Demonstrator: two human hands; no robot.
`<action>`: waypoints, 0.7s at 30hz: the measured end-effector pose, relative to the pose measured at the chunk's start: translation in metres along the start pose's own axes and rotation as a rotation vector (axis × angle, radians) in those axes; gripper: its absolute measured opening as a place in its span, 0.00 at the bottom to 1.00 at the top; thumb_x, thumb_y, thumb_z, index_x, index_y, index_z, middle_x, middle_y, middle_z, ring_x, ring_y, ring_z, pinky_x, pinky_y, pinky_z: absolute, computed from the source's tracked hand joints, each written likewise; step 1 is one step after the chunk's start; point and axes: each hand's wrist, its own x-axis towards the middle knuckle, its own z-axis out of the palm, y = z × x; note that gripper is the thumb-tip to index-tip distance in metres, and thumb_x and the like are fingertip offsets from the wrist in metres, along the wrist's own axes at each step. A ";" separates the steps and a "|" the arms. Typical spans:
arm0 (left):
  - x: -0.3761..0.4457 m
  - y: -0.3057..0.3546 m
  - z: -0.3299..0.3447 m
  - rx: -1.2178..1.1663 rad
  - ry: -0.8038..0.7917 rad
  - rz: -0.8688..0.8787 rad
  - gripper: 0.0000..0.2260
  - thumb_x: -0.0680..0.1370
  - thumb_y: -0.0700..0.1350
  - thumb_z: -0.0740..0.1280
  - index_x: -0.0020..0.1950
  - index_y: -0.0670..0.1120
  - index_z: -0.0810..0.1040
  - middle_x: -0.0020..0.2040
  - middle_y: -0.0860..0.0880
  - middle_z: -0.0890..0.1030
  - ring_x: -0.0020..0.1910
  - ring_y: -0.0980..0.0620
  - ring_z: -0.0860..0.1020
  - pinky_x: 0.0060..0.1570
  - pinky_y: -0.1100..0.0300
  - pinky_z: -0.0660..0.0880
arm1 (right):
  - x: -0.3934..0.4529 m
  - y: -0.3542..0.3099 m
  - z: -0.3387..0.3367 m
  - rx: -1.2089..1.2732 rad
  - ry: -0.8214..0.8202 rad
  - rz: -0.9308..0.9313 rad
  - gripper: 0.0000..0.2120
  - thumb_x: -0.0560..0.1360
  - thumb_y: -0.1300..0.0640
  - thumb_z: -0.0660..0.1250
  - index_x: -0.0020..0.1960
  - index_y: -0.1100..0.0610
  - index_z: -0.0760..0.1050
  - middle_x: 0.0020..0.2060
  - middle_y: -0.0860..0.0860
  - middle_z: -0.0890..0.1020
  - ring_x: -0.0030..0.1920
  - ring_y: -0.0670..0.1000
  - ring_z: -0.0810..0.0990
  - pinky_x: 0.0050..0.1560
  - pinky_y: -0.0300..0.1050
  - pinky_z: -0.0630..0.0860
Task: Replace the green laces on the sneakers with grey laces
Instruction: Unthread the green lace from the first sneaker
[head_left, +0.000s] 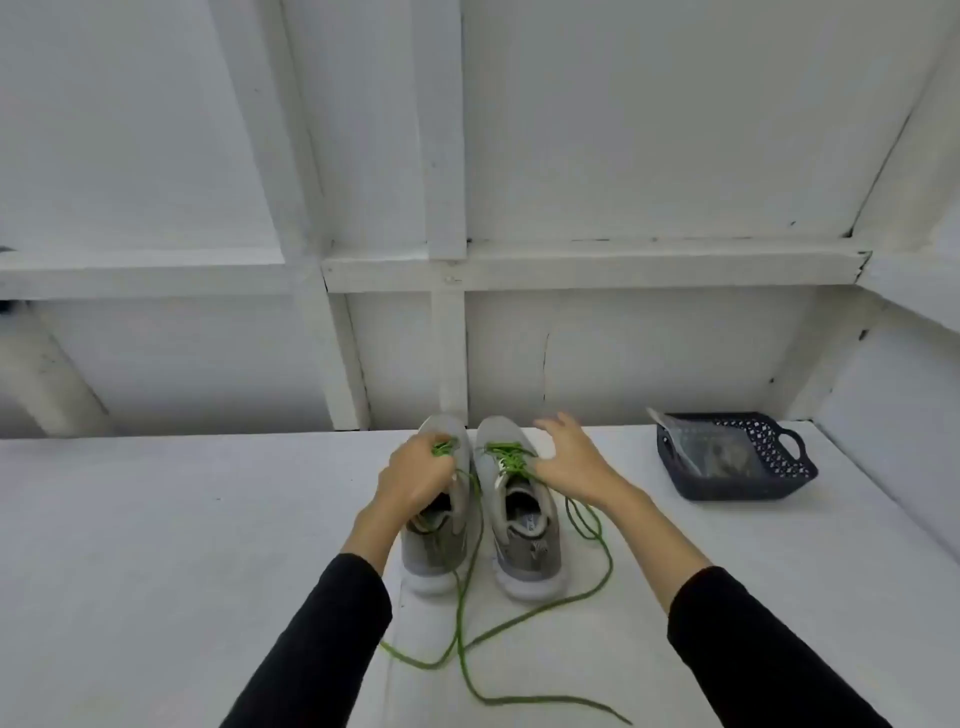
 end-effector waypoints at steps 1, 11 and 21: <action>0.001 -0.010 0.006 0.029 -0.014 -0.022 0.30 0.67 0.49 0.59 0.70 0.52 0.71 0.66 0.48 0.75 0.64 0.43 0.72 0.63 0.47 0.71 | -0.001 0.009 0.010 -0.019 -0.043 0.030 0.31 0.75 0.58 0.64 0.76 0.56 0.60 0.77 0.55 0.55 0.75 0.55 0.59 0.70 0.45 0.60; -0.004 -0.046 0.046 -0.065 0.140 -0.112 0.30 0.75 0.32 0.60 0.75 0.50 0.63 0.67 0.42 0.70 0.62 0.41 0.72 0.58 0.50 0.72 | -0.002 0.034 0.048 0.066 0.072 0.206 0.30 0.73 0.71 0.58 0.73 0.51 0.65 0.63 0.58 0.74 0.52 0.58 0.75 0.46 0.43 0.72; -0.003 -0.046 0.056 -0.039 0.275 -0.170 0.27 0.75 0.34 0.58 0.72 0.54 0.67 0.66 0.46 0.73 0.56 0.44 0.73 0.48 0.52 0.68 | 0.011 0.088 -0.017 -0.066 0.481 0.262 0.22 0.77 0.69 0.55 0.66 0.55 0.74 0.57 0.62 0.78 0.56 0.64 0.76 0.54 0.52 0.75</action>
